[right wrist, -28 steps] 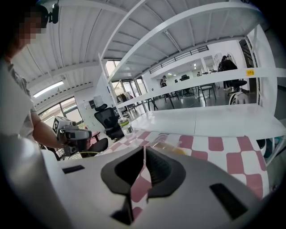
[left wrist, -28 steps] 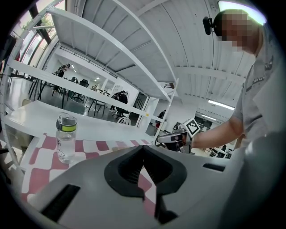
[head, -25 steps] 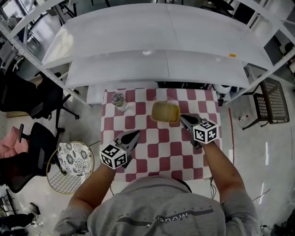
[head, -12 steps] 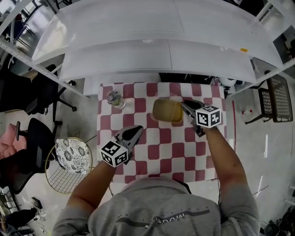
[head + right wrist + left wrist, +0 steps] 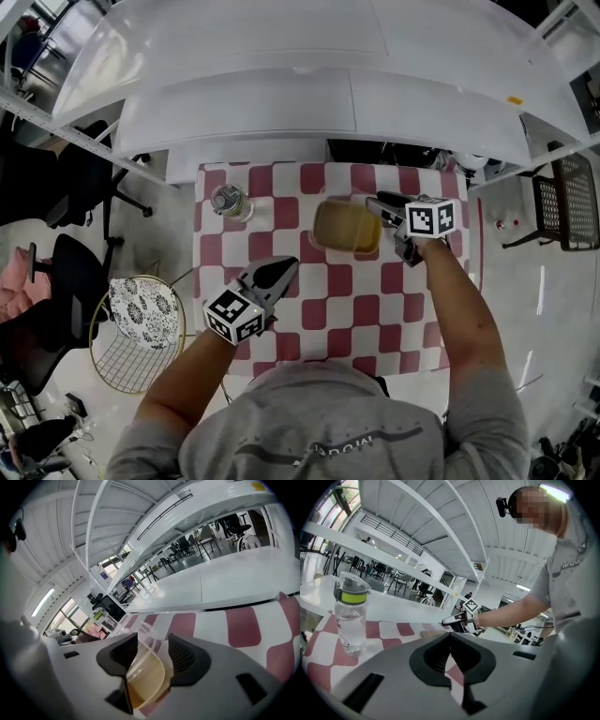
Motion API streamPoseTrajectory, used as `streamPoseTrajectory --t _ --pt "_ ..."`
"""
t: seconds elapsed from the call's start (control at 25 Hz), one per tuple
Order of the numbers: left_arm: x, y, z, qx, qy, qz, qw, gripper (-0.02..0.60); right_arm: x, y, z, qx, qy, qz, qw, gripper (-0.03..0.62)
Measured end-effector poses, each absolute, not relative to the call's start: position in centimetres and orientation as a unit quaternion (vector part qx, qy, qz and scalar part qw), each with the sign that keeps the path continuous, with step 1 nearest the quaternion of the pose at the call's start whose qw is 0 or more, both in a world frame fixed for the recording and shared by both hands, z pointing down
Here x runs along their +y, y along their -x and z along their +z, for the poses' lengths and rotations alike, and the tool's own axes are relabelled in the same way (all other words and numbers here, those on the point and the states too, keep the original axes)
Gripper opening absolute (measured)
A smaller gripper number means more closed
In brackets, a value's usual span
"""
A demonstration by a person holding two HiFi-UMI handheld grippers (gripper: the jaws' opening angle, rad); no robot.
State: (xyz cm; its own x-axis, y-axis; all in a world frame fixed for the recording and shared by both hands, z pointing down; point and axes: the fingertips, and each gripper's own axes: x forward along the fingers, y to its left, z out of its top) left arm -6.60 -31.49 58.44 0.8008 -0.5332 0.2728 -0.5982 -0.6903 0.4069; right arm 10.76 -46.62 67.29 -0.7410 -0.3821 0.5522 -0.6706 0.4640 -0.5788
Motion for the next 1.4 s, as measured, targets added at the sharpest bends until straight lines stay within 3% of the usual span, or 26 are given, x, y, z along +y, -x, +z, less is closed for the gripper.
streamPoseTrajectory --t 1.08,1.4 --pt "-32.8 6.1 60.9 -0.304 -0.911 0.062 0.273 0.012 -48.7 -7.4 70.4 -0.829 -0.189 0.492 0.187 0.212" --pt "-32.6 6.4 60.8 -0.308 -0.909 0.060 0.274 0.012 -48.0 -6.5 69.7 -0.835 -0.166 0.493 0.179 0.101"
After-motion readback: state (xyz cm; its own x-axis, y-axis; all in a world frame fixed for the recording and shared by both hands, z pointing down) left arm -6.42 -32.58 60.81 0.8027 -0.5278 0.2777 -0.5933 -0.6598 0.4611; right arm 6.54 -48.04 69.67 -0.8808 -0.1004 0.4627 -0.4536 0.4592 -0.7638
